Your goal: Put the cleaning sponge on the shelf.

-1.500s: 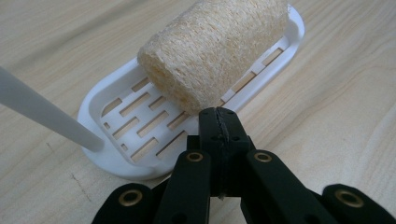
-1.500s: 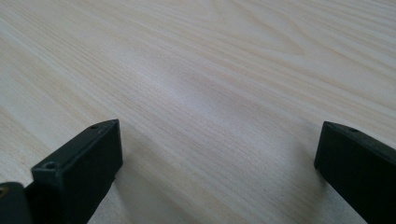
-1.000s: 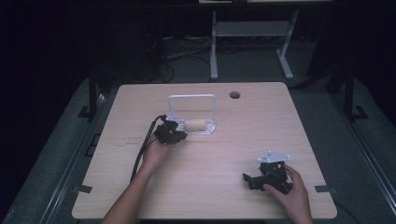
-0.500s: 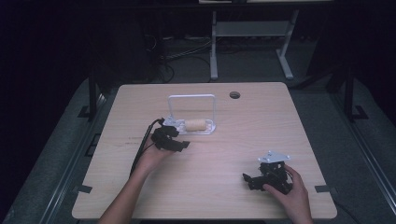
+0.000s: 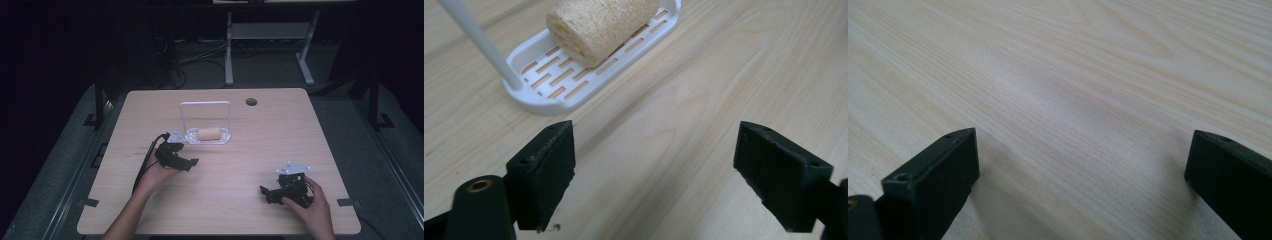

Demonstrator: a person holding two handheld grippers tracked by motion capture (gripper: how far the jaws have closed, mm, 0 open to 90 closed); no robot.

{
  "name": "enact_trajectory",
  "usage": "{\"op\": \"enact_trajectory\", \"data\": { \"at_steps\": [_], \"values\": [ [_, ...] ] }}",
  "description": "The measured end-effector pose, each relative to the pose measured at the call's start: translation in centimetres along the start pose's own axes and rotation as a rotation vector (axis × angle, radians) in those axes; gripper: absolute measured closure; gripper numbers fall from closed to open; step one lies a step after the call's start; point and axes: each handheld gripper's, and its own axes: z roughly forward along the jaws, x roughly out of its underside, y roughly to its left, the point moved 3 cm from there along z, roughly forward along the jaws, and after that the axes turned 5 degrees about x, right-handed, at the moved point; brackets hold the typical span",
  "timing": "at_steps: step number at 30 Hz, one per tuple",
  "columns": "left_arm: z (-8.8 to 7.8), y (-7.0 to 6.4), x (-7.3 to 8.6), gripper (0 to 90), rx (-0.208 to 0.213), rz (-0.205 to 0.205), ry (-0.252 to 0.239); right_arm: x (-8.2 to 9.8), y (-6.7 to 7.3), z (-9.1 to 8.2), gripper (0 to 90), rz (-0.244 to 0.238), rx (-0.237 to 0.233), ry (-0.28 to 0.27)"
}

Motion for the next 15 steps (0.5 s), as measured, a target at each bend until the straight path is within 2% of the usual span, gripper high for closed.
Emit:
{"op": "enact_trajectory", "data": {
  "at_steps": [15],
  "values": [
    [-2.4,-0.2,2.8,13.2,-0.022,-0.012,-0.012,0.0,0.0,0.0,0.6,0.001,0.0,0.0]
  ]
}}
